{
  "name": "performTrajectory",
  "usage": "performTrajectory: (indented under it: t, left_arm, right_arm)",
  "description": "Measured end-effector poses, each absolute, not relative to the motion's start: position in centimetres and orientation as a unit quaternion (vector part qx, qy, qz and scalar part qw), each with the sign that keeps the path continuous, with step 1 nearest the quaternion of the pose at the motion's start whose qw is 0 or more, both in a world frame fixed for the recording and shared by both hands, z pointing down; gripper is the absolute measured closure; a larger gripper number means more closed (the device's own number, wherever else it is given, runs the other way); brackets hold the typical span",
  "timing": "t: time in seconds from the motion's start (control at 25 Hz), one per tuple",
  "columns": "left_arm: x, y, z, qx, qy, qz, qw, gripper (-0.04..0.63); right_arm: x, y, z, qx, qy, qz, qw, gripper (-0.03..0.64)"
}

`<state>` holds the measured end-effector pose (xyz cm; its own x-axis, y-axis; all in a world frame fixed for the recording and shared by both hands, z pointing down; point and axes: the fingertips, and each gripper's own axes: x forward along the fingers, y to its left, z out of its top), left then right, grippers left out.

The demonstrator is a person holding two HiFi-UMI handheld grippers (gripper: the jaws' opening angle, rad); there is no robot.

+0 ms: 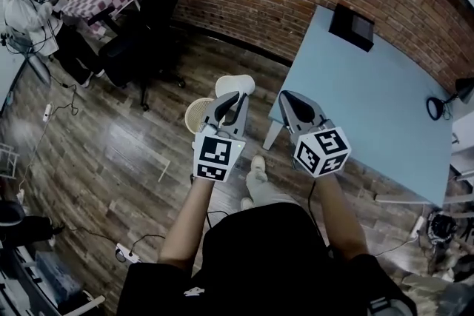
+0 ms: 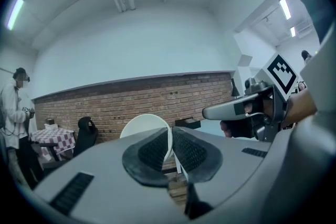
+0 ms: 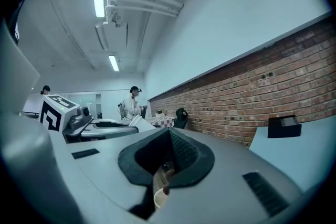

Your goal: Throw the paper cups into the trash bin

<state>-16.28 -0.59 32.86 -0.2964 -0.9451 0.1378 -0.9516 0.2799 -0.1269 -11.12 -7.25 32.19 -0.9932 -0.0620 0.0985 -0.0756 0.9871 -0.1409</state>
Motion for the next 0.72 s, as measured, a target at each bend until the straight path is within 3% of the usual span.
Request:
performTrajectory:
  t: [0.72]
  left_arm:
    - [-26.1,-0.3,34.0,0.546,-0.832,0.090,0.039,0.563]
  right_arm:
    - [-22.1,-7.5,32.6,-0.026,-0.995,0.076,0.053,0.621]
